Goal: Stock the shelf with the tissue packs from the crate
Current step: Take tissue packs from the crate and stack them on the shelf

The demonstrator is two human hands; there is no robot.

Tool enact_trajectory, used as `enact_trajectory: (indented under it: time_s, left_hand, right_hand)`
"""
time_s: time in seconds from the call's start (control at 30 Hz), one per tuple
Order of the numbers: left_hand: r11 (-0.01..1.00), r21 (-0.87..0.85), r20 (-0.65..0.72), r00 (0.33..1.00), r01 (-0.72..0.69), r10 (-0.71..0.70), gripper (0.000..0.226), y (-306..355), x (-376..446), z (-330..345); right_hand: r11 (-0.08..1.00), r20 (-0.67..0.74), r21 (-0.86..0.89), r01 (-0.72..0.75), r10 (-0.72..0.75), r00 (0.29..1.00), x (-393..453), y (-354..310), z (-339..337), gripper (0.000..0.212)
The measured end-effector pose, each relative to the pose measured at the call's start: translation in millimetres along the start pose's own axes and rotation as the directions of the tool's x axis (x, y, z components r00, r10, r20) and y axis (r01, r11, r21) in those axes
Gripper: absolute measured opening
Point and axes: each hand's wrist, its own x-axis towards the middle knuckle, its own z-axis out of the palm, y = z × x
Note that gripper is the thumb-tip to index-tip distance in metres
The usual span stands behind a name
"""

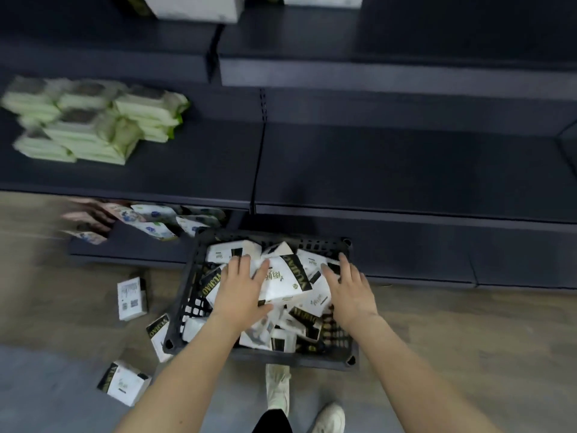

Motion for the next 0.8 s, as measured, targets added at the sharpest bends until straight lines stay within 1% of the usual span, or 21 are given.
enact_trajectory:
  time_s: [0.07,0.17,0.27,0.4,0.57,0.63,0.7,0.8]
  left_hand:
    - [0.998,0.011,-0.138,0.989,-0.059,0.059,0.091,-2.4,-2.4,-23.0]
    - [0.992,0.036,-0.35,0.928,-0.118,0.124,0.094,-8.4,-0.1,-51.8]
    - [0.986,0.038,-0.477,0.864,-0.162,0.161,0.096,-8.2,-3.3,-87.3]
    - [0.968,0.053,-0.586,0.778,-0.244,0.228,0.1,-8.2,-4.4,-124.6]
    - [0.951,0.096,-0.678,0.68,-0.293,0.278,0.098,-8.1,-8.6,-176.2]
    - [0.947,0.108,-0.709,0.644,-0.303,0.287,0.097,-9.8,-7.9,-194.6]
    - [0.945,0.128,-0.75,0.594,-0.3,0.291,0.096,-10.2,-6.9,-214.8]
    - [0.944,0.133,-0.799,0.531,-0.301,0.282,0.094,-10.4,-3.8,-240.8]
  right_hand:
    - [1.0,-0.043,0.01,-0.022,0.023,0.999,-6.6,7.3,-19.9,0.092]
    - [0.999,-0.133,0.014,-0.048,0.05,0.99,-18.1,19.1,-55.8,0.091]
    - [0.999,-0.228,0.003,-0.036,0.036,0.973,-34.1,30.7,-92.0,0.086]
    - [1.0,-0.308,-0.009,-0.027,0.023,0.951,-48.7,41.9,-123.4,0.08]
    - [1.0,-0.404,-0.014,-0.023,0.015,0.915,-69.2,53.6,-165.5,0.078]
    - [0.999,-0.454,-0.029,-0.021,0.006,0.891,-76.5,57.2,-182.7,0.078]
    - [0.998,-0.502,-0.052,-0.029,-0.001,0.865,-82.3,61.4,-200.4,0.077]
    - [0.996,-0.548,-0.071,-0.051,0.004,0.837,-89.1,66.0,-225.2,0.076]
